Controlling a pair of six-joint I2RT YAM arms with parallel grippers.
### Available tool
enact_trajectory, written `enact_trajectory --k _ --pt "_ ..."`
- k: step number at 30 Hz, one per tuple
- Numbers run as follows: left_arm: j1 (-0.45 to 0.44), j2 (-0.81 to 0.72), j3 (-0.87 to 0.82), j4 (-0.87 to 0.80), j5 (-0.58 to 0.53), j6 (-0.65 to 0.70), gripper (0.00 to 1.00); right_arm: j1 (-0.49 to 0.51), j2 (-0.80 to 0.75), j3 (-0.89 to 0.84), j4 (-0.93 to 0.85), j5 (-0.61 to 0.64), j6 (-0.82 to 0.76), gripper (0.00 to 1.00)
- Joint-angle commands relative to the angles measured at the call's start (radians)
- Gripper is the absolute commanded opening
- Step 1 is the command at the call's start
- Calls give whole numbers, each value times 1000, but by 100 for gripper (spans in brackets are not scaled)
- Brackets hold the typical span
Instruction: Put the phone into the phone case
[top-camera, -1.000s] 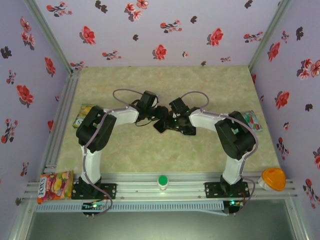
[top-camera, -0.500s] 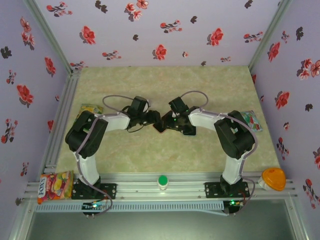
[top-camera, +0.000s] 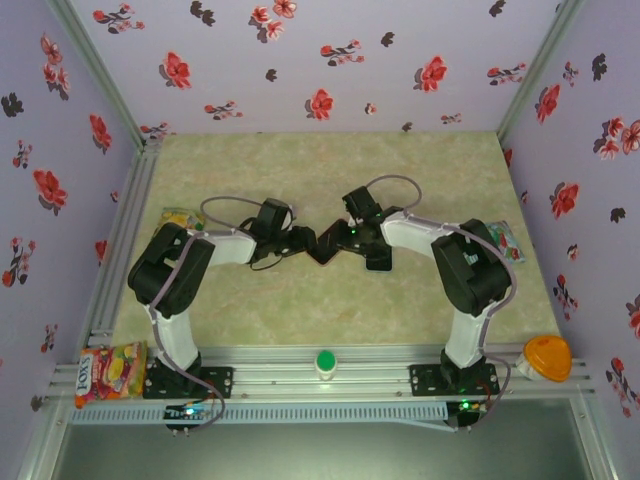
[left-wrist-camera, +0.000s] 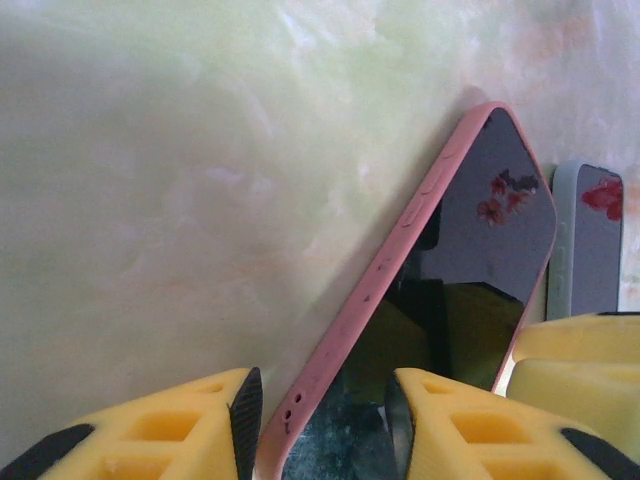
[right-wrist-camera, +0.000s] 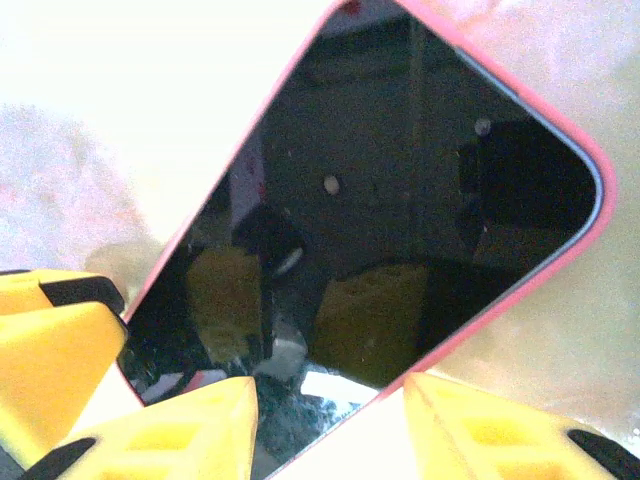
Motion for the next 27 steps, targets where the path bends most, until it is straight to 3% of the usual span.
enact_trajectory --k 1,27 --pt "-22 -25 -22 29 13 -9 42 -9 33 32 -2 10 -25 44" --pt "-139 -110 -147 107 -14 -114 42 -20 76 56 5 -3 -33 47"
